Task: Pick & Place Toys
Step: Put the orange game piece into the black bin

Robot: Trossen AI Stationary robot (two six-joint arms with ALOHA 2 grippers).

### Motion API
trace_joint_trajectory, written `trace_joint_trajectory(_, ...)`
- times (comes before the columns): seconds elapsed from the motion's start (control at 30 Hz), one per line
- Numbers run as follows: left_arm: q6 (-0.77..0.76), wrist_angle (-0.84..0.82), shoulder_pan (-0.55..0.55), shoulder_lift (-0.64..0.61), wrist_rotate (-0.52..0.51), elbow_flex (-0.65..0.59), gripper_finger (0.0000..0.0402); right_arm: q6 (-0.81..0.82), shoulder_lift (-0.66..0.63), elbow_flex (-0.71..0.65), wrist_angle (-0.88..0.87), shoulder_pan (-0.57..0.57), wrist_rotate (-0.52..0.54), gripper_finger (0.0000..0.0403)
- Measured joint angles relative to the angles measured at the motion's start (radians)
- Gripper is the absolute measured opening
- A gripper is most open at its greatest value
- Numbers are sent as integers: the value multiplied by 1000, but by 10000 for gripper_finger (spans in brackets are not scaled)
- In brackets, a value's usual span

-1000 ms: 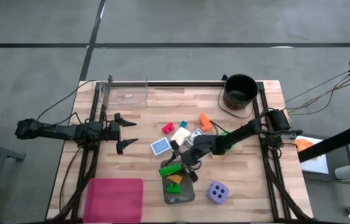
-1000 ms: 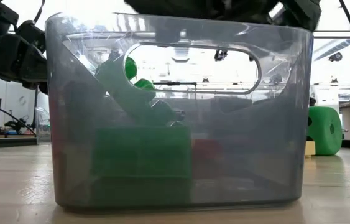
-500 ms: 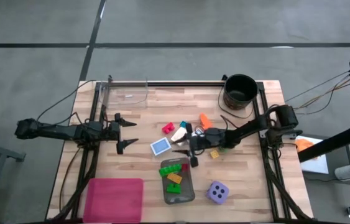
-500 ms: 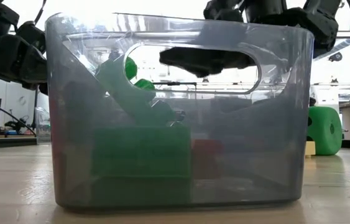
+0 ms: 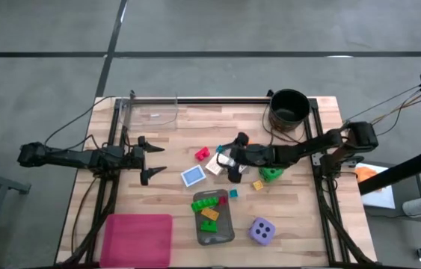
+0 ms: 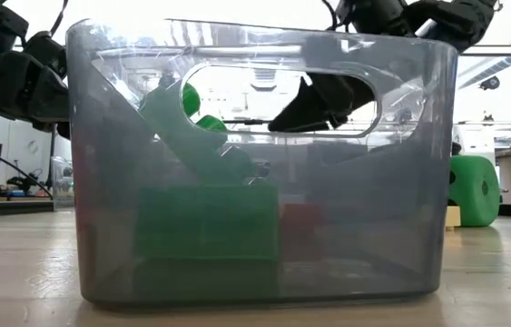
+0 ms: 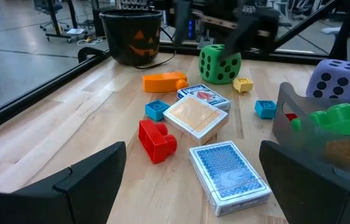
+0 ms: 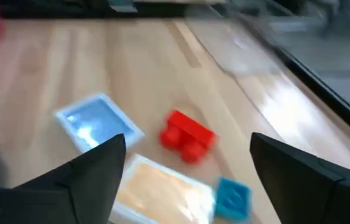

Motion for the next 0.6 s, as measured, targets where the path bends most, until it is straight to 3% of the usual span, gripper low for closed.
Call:
trace_joint_trajectory(0.2, 0, 3, 0, 0, -2, 0, 369, 81, -34, 15, -226, -107, 0, 359)
trace_joint_trajectory(0.6, 0, 6, 0, 0, -2, 0, 369, 164, 19, 206, -694, -274, -92, 359)
